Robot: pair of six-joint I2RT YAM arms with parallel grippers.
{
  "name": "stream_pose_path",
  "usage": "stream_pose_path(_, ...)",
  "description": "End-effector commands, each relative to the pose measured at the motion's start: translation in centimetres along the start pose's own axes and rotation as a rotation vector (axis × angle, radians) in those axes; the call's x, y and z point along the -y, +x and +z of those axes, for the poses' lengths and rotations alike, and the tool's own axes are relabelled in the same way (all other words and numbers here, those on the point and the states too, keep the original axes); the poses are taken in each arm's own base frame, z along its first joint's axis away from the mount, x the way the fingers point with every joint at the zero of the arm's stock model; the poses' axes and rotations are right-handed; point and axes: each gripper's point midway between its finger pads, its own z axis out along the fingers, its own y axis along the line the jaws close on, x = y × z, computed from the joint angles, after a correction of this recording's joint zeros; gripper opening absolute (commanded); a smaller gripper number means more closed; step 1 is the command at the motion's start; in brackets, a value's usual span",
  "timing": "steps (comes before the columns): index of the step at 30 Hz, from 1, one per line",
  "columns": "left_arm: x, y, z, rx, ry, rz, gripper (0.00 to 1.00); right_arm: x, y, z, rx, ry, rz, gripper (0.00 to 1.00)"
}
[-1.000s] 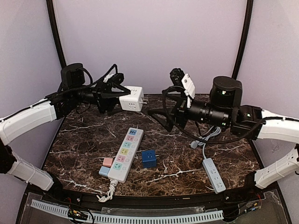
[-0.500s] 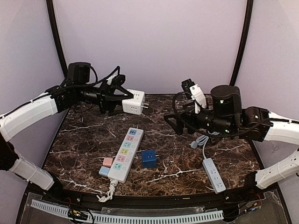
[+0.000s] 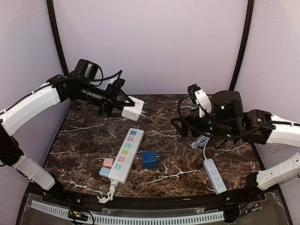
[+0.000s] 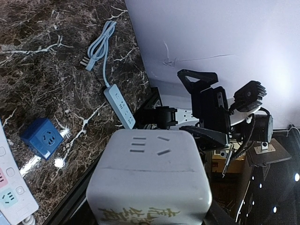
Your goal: Insert the plug
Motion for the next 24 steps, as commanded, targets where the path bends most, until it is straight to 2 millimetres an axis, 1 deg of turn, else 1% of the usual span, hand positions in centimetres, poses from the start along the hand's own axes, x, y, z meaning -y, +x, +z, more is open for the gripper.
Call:
stream_pose_path(1,-2.1,0.5,-0.9,-0.019,-0.183,0.006,0.01,0.4,0.7,-0.4,0.002,0.008,0.020,0.99)
stream_pose_path(2,-2.9,1.1,-1.2,-0.041,-0.228,-0.013,0.01,0.3,1.2,-0.3,-0.015,-0.004,0.027,0.99)
stream_pose_path(3,-3.1,0.5,-1.4,-0.027,-0.269,-0.004,0.01,0.0,1.4,-0.4,-0.025,-0.021,0.025,0.99)
stream_pose_path(4,-3.1,0.8,-1.9,-0.038,-0.300,-0.007,0.01,-0.2,1.7,-0.4,-0.037,-0.034,0.019,0.99)
stream_pose_path(5,-3.9,0.6,-1.9,-0.035,-0.343,-0.011,0.01,-0.1,2.0,-0.5,-0.046,-0.036,0.014,0.99)
stream_pose_path(6,-3.9,0.7,-2.3,-0.037,-0.367,-0.007,0.01,0.1,2.3,-0.6,-0.056,-0.032,0.006,0.99)
stream_pose_path(7,-4.6,0.4,-2.5,-0.026,-0.409,-0.005,0.01,0.3,2.6,-0.8,-0.063,-0.027,-0.003,0.99)
stream_pose_path(10,-5.1,-0.2,-3.5,0.006,-0.495,0.006,0.01,0.7,3.4,-1.4,-0.081,-0.029,-0.028,0.99)
stream_pose_path(11,-5.4,-0.4,-3.5,0.004,-0.509,0.000,0.01,0.9,3.6,-1.6,-0.086,-0.023,-0.031,0.98)
stream_pose_path(12,-5.5,-0.5,-3.9,0.009,-0.533,-0.004,0.01,1.6,3.8,-1.7,-0.096,0.008,-0.013,0.99)
stream_pose_path(13,-5.9,-0.5,-3.8,0.000,-0.551,-0.013,0.01,2.3,3.9,-1.9,-0.107,0.044,0.013,0.99)
stream_pose_path(14,-6.3,-0.5,-4.1,0.000,-0.585,-0.020,0.01,2.6,4.0,-2.0,-0.118,0.055,0.029,0.99)
stream_pose_path(18,-8.3,-0.6,-4.9,-0.008,-0.704,-0.025,0.01,1.7,4.2,-2.3,-0.149,0.001,0.037,0.99)
stream_pose_path(22,-9.8,-1.1,-4.9,-0.024,-0.788,0.004,0.01,2.1,4.3,-3.1,-0.158,0.005,0.044,0.99)
stream_pose_path(23,-9.8,-1.2,-4.9,-0.027,-0.801,0.014,0.01,2.1,4.4,-3.3,-0.166,0.000,0.039,0.99)
stream_pose_path(24,-10.3,-1.5,-4.8,-0.034,-0.828,0.029,0.01,2.1,4.6,-3.5,-0.176,-0.006,0.032,0.99)
